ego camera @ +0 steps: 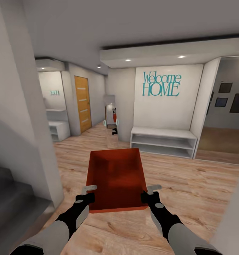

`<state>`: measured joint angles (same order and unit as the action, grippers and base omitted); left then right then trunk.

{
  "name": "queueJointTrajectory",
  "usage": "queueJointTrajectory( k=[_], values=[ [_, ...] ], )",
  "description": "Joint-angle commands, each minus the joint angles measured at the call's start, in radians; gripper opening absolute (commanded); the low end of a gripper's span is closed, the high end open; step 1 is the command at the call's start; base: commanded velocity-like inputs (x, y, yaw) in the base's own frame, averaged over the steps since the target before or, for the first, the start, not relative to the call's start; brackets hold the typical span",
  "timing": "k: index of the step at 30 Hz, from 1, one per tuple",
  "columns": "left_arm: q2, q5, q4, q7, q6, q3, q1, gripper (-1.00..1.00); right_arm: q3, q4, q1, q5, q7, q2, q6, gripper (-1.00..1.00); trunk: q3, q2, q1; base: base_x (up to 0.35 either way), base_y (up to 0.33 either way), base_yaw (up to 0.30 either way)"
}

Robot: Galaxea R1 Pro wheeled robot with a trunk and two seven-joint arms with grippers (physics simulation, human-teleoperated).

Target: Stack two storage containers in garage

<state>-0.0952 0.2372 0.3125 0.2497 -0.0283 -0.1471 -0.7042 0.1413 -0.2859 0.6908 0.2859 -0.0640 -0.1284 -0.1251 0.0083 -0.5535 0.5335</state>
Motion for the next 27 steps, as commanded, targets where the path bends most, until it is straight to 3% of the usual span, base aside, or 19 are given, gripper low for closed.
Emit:
queueJointTrajectory(
  k=[1, 27],
  values=[
    [0.003, 0.006, 0.0, 0.063, -0.004, 0.069, 0.0, -1.0, 0.029, -0.002, 0.001, -0.073, 0.001, -0.001, -0.016, -1.0, 0.0, 0.0, 0.001, 0.322, 0.0, 0.0],
    [0.003, 0.006, -0.001, 0.063, -0.004, 0.069, 0.0, -1.0, 0.029, -0.002, 0.001, -0.073, 0.001, -0.002, -0.016, -1.0, 0.0, 0.0, 0.001, 0.322, 0.0, 0.0]
  ],
)
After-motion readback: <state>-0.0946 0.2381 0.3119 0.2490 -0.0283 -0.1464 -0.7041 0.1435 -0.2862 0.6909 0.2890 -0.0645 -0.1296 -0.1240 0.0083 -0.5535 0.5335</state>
